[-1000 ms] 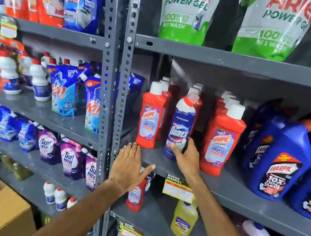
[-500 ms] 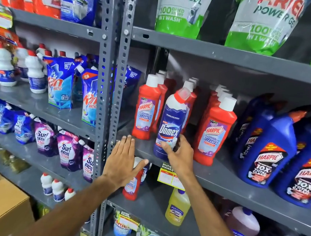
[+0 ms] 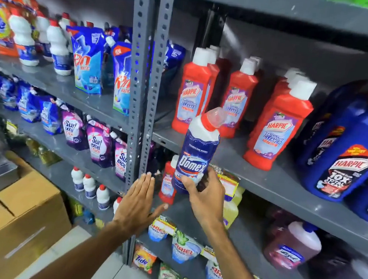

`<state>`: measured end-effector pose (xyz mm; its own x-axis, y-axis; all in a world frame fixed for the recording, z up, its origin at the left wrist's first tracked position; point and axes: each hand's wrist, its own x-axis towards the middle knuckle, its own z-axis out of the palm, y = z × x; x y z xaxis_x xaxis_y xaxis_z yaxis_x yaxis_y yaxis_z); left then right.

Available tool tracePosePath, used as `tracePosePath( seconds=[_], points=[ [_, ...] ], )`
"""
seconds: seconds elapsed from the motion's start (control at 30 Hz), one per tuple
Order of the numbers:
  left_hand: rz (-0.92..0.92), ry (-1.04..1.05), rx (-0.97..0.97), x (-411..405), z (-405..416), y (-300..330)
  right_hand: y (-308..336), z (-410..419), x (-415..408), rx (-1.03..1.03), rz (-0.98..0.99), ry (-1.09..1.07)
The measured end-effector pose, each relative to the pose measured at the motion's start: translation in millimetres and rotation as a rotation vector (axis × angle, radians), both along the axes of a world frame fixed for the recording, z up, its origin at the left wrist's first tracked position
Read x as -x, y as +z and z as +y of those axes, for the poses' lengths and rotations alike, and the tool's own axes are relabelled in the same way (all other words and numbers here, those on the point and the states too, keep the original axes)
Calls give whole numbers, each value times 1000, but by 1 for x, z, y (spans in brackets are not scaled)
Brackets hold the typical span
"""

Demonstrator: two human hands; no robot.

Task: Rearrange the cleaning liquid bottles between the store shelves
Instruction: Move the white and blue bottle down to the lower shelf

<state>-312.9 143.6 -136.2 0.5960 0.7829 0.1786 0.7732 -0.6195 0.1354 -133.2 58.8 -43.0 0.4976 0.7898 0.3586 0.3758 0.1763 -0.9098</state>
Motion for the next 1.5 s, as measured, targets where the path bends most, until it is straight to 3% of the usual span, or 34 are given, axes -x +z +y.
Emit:
tracePosePath(
  seconds=[0.3, 0.6, 0.73, 1.1, 1.5],
  points=[
    [67, 1, 176, -19, 16, -100, -146, -9, -8, 161, 180, -42],
    [81, 45, 213, -70, 50, -198, -266, 44, -61, 249, 70, -210],
    [116, 123, 196, -75, 64, -220, -284, 70, -80, 229, 90, -210],
    [109, 80, 108, -73, 71, -228, -294, 122, -106, 196, 90, -185],
    [129, 82, 133, -72, 71, -226, -291, 123, -100, 174, 122, -257]
  ],
)
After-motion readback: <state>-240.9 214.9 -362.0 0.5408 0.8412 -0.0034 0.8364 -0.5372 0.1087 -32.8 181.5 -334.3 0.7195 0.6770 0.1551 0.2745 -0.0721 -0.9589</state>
